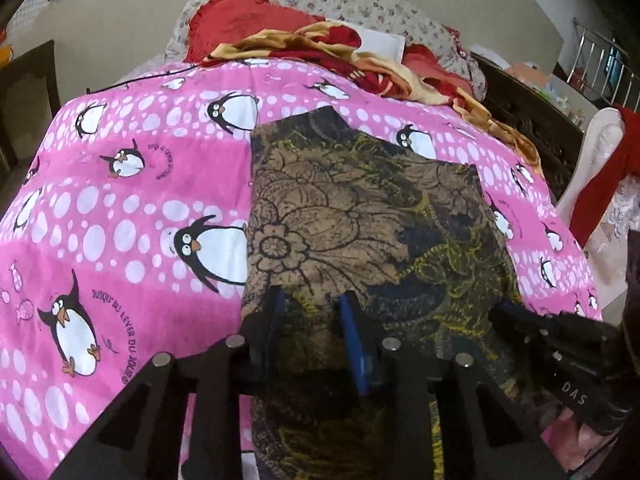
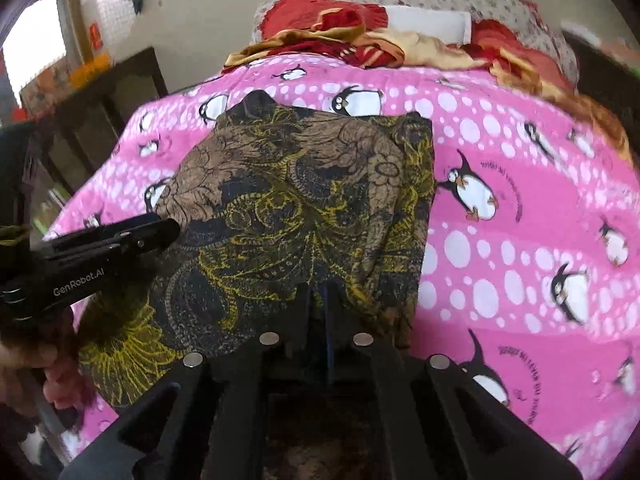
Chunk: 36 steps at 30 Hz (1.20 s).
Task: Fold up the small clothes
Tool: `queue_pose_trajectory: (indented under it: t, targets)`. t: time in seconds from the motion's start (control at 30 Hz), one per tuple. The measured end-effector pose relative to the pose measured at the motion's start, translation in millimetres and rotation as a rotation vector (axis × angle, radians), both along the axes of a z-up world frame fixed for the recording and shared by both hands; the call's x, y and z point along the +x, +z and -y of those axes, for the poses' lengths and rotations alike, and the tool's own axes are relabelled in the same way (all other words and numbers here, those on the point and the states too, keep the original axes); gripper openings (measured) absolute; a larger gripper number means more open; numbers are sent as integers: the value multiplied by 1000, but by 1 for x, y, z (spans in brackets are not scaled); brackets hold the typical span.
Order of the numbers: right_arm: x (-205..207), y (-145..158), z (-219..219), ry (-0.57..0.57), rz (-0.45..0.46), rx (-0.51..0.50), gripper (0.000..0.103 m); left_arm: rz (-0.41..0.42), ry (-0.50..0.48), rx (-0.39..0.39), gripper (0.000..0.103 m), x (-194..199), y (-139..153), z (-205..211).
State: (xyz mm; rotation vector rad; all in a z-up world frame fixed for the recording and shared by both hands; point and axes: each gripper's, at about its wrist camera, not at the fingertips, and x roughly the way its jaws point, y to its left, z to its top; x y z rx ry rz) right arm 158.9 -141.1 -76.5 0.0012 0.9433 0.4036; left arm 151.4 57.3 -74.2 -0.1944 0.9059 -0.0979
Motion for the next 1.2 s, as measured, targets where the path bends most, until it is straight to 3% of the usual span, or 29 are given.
queue_pose_trajectory:
  t: [0.1, 0.23, 0.3, 0.4, 0.43, 0.53, 0.6, 0.67, 0.73, 0.77, 1.2]
  targets:
    - [-1, 11, 4, -11, -44, -2, 5, 2, -2, -35, 33, -13, 18, -2]
    - [-38, 41, 6, 3, 18, -12, 7, 43, -35, -47, 51, -56, 36, 4]
    - [-59, 44, 4, 13, 33, -19, 14, 32, -53, -46, 53, -77, 32, 13]
    - [-71, 17, -4, 32, -34, -75, 16, -37, -62, 12, 52, -84, -2, 26]
    - [-69, 4, -4, 15, -80, -88, 16, -12, -65, 32, 53, -87, -3, 29]
    - [-79, 20, 5, -33, -52, -49, 16, -34, -50, 76, 54, -92, 9, 37]
    - [-91, 38, 11, -42, 8, -50, 16, -46, -33, 72, 59, -99, 18, 38]
    - [-107, 57, 20, -59, 62, -49, 17, -69, 7, 102, 78, -108, 25, 43]
    - [-122, 70, 31, -92, 83, -42, 21, -74, 28, 126, 91, -118, 31, 49]
    - [-129, 74, 36, -102, 86, -33, 23, -74, 36, 132, 93, -123, 34, 51]
    - [-176, 76, 42, -95, 86, -172, 70, -83, 42, 192, 101, -143, 48, 71]
